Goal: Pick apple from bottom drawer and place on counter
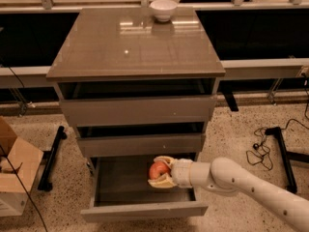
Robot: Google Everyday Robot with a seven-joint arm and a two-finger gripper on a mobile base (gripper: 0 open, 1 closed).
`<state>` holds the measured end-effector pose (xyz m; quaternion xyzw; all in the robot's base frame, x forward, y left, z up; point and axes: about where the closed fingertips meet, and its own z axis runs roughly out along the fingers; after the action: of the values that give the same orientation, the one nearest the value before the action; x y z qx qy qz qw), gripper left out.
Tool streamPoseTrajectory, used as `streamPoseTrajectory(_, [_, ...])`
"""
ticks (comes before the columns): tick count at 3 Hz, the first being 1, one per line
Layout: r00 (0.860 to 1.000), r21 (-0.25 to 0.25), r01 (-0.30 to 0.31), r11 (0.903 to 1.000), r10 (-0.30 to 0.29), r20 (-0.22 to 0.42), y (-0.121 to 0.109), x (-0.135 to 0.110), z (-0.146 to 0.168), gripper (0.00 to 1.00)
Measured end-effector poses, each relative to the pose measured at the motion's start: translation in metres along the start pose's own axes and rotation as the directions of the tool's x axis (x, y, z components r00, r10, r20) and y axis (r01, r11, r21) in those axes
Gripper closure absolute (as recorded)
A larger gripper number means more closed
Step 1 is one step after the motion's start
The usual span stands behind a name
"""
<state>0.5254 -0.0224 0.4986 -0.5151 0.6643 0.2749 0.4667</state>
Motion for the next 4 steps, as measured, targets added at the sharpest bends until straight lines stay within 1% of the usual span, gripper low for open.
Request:
streamPoseTrajectory(1, [0.983, 0.005, 0.173, 0.9849, -0.173, 0.056, 0.012, -0.086, -0.060, 1.00])
streamPoseTrajectory(2, [0.925, 0.045, 0.373, 0.9270, -0.375, 0.056, 0.005, -0.213, -0.125, 1.00])
streamPoseTrajectory(3, [0.874, 0.080, 0.481, 0.8730, -0.485, 0.032, -0.008, -0.297, -0.161, 1.00])
streamPoseTrajectory(4, [0.867, 0.092, 0.494, 0.8643, -0.498, 0.020, -0.014, -0.308, -0.165, 1.00])
